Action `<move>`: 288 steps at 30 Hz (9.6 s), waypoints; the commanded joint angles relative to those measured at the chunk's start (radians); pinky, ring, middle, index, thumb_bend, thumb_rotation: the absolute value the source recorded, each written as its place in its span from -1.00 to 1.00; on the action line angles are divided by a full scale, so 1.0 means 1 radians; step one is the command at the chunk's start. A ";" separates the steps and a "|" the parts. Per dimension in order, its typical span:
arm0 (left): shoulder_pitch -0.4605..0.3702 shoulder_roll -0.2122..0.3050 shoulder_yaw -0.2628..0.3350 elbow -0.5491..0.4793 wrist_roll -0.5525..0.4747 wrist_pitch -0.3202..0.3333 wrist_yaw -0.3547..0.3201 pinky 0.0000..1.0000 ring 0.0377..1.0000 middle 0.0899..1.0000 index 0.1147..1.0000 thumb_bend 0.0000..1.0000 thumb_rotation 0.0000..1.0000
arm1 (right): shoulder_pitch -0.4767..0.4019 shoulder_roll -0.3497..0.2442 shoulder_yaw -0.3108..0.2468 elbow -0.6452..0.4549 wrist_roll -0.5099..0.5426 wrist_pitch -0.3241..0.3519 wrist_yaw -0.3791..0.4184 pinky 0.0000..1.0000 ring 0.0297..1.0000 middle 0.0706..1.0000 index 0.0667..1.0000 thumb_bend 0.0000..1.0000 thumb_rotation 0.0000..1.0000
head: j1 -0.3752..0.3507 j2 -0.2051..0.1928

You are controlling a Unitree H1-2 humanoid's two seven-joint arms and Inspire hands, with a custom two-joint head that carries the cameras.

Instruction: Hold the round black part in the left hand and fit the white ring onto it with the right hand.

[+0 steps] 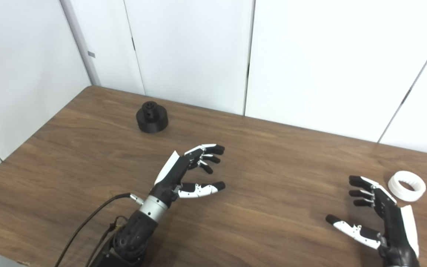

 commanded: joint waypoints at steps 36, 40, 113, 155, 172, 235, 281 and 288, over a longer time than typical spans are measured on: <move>-0.157 0.203 0.107 -0.148 0.256 0.203 0.071 0.50 0.77 0.73 0.24 0.52 -0.63 | -0.032 -0.019 -0.027 -0.016 0.021 -0.022 0.000 0.20 0.33 0.43 0.38 0.45 -0.91 | 0.015 -0.006; -0.178 0.217 0.118 -0.155 0.262 0.234 0.075 0.51 0.78 0.73 0.23 0.53 -0.63 | -0.028 -0.019 -0.028 -0.021 0.021 -0.018 0.002 0.21 0.33 0.43 0.38 0.45 -0.90 | 0.013 -0.005; -0.463 0.434 -0.021 0.317 0.411 0.547 0.117 1.00 1.00 1.00 0.60 1.00 0.02 | -0.024 -0.030 -0.029 -0.049 0.002 -0.015 0.002 0.17 0.34 0.44 0.38 0.47 -0.92 | -0.022 0.003; -0.555 0.420 -0.094 0.541 0.380 0.531 0.136 0.99 1.00 1.00 0.60 1.00 0.02 | 0.007 -0.023 -0.039 -0.097 -0.002 0.021 0.001 0.15 0.30 0.42 0.38 0.46 -0.93 | -0.057 0.020; -0.587 0.390 -0.110 0.664 0.347 0.484 0.174 1.00 1.00 1.00 0.58 1.00 -0.05 | 0.029 -0.032 -0.047 -0.120 -0.008 0.027 0.003 0.13 0.31 0.43 0.36 0.46 -0.90 | -0.077 0.027; -0.432 0.314 -0.149 0.612 0.157 0.036 0.095 1.00 1.00 0.87 -0.16 0.05 -0.87 | 0.021 -0.064 -0.051 -0.152 -0.002 0.052 0.043 0.07 0.26 0.43 0.36 0.43 -0.87 | -0.085 0.063; -0.280 0.123 -0.432 0.343 0.033 -0.109 -0.332 0.97 1.00 0.94 -0.17 0.04 -0.85 | 0.012 -0.055 -0.041 -0.190 -0.014 0.076 0.043 0.08 0.27 0.43 0.36 0.41 -0.91 | -0.104 0.092; -0.280 0.117 -0.458 0.352 0.052 -0.098 -0.334 0.96 1.00 0.97 -0.17 0.04 -0.86 | 0.007 -0.052 -0.038 -0.207 -0.025 0.097 0.043 0.07 0.27 0.44 0.38 0.40 -0.92 | -0.134 0.100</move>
